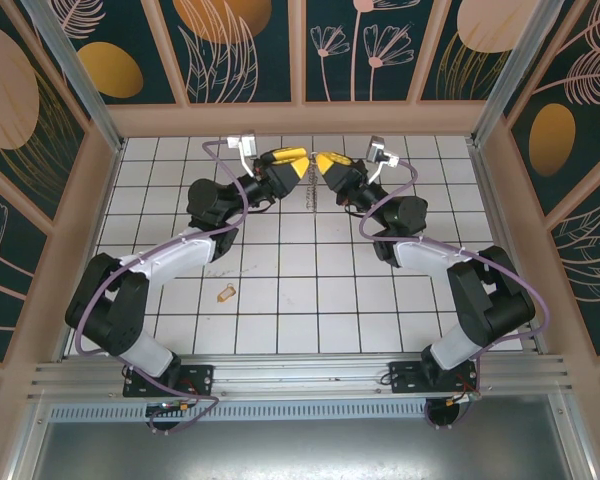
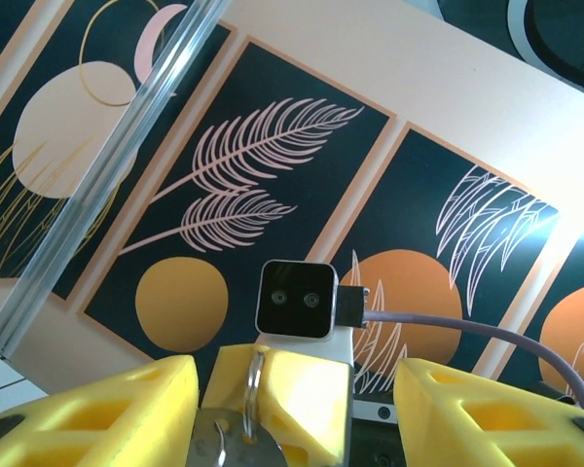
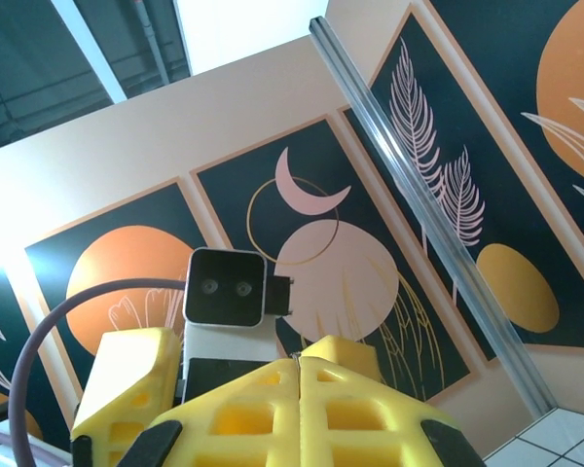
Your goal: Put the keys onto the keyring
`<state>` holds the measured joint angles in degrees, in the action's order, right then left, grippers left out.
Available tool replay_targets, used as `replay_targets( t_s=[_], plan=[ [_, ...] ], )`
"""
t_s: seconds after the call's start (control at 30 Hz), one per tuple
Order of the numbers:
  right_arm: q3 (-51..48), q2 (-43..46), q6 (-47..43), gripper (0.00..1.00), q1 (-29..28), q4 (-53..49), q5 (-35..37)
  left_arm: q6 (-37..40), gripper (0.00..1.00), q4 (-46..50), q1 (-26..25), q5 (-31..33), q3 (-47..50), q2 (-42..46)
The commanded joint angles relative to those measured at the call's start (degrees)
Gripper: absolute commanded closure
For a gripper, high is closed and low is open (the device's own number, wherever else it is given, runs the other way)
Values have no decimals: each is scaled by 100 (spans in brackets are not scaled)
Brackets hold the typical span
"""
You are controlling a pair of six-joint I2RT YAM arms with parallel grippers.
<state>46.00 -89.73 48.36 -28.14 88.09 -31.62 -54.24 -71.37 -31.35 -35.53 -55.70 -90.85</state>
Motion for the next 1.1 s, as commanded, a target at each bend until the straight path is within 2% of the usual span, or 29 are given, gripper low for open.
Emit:
replay_targets(
  t_s=[0.0, 0.2, 0.37, 0.5, 0.6, 0.67, 0.73, 0.8, 0.9, 1.07],
  plan=[
    [188, 169, -61, 100, -60, 278, -167, -53, 47, -132, -10, -165, -246, -176],
    [256, 131, -37, 100, -86, 278, -222, -148, 54, -190, -4, -238, -345, -293],
    [252, 119, -37, 100, -95, 266, -235, -193, 67, -271, -20, -248, -354, -350],
    [216, 124, -44, 100, -95, 258, -253, -235, 81, -350, -17, -245, -354, -368],
    [192, 154, -50, 99, -81, 182, -293, -237, 100, -338, -12, -280, -384, -365],
    [96, 248, -7, 73, 16, 105, -235, -179, 100, -235, -19, -314, -410, -338],
    [-75, 436, 83, 58, 205, 87, -222, 7, 100, 20, -15, -363, -433, -258],
    [-262, 683, 116, 53, 410, -38, -234, 279, 100, 379, -20, -428, -496, -164],
    [-424, 1105, -60, 53, 657, -623, -413, 861, 100, 1140, -13, -604, -661, -11],
    [-210, 1720, -1024, 53, 755, -2430, -995, 1948, 100, 2576, -12, -879, -1081, 167]
  ],
)
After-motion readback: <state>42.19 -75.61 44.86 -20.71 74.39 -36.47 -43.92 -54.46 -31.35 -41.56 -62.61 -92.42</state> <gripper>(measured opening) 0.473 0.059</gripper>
